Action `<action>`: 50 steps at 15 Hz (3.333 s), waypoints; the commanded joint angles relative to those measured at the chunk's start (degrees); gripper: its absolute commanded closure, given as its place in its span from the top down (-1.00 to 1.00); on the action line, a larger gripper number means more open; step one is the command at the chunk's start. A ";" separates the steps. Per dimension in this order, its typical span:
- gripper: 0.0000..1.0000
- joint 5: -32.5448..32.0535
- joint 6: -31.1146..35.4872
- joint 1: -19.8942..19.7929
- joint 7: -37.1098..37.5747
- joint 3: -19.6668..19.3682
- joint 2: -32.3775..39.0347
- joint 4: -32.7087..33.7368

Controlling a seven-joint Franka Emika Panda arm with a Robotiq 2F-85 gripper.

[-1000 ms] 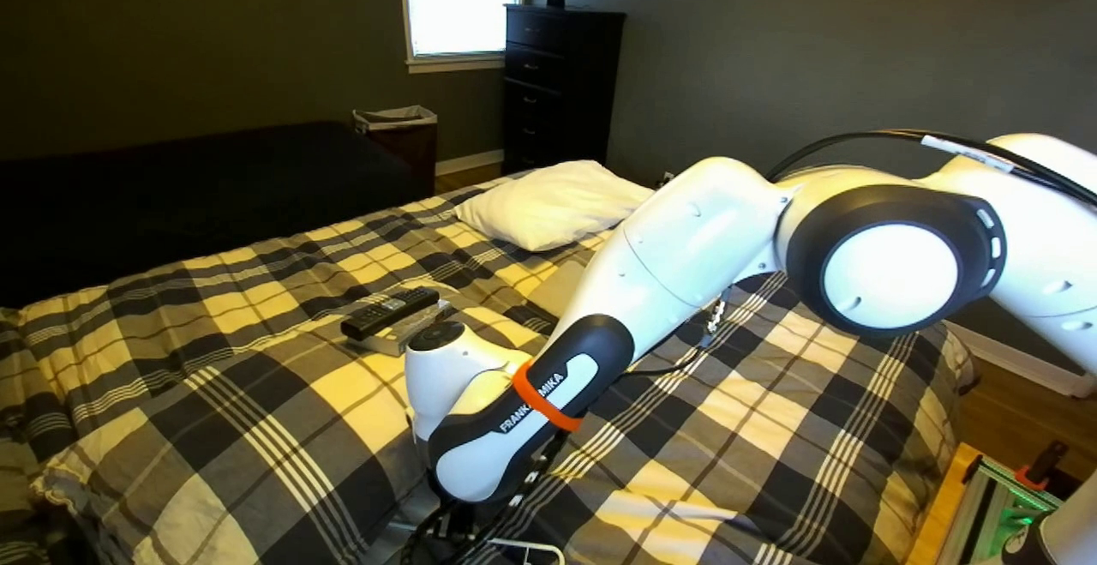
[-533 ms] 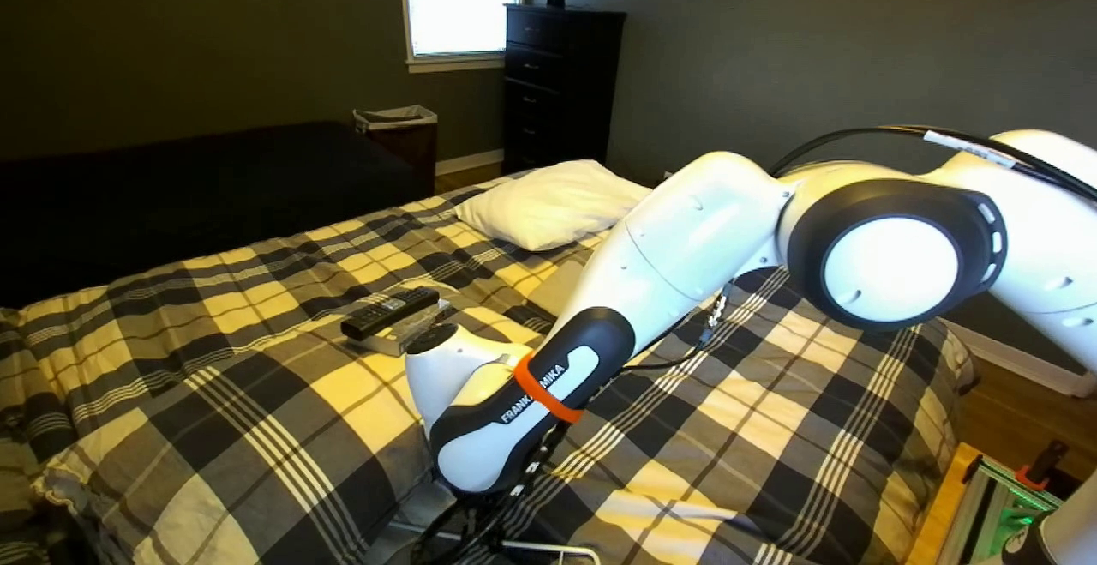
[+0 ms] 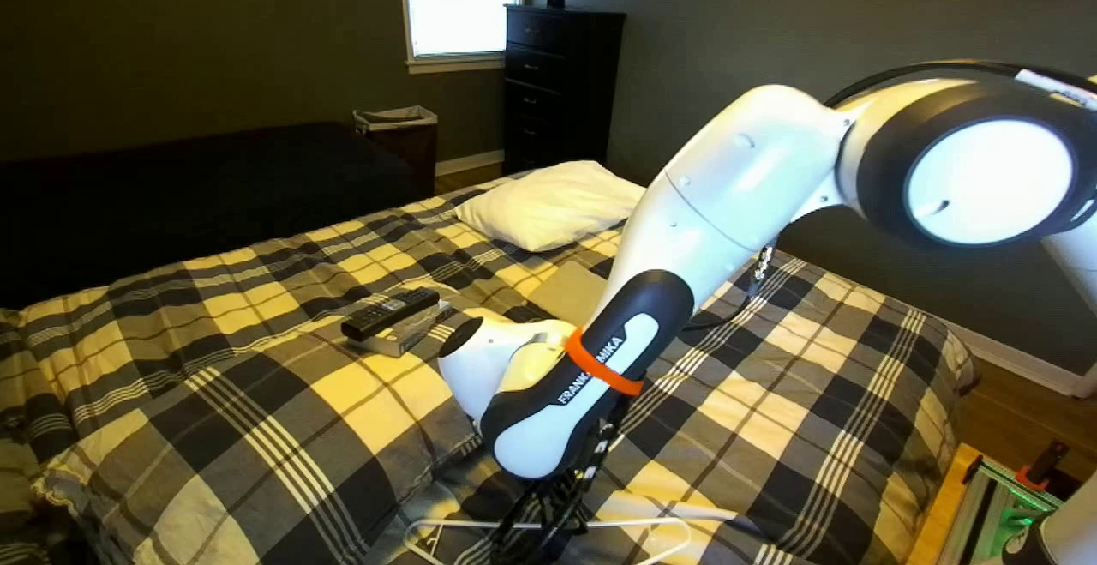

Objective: Put the white hanger on the checkered pillow on the right.

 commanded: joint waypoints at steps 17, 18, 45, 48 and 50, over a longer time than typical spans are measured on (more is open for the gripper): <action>-0.82 -12.33 30.31 -5.55 4.76 1.76 -39.78 -39.17; -0.82 -12.37 30.22 -5.63 4.76 1.75 -39.77 -39.10; -0.82 26.95 3.00 -11.25 -9.84 -0.07 -47.69 -14.01; -0.96 26.96 3.00 -11.26 -9.86 -0.06 -47.64 -14.01; -0.96 26.37 1.93 -11.39 -10.57 -0.18 -45.58 -10.53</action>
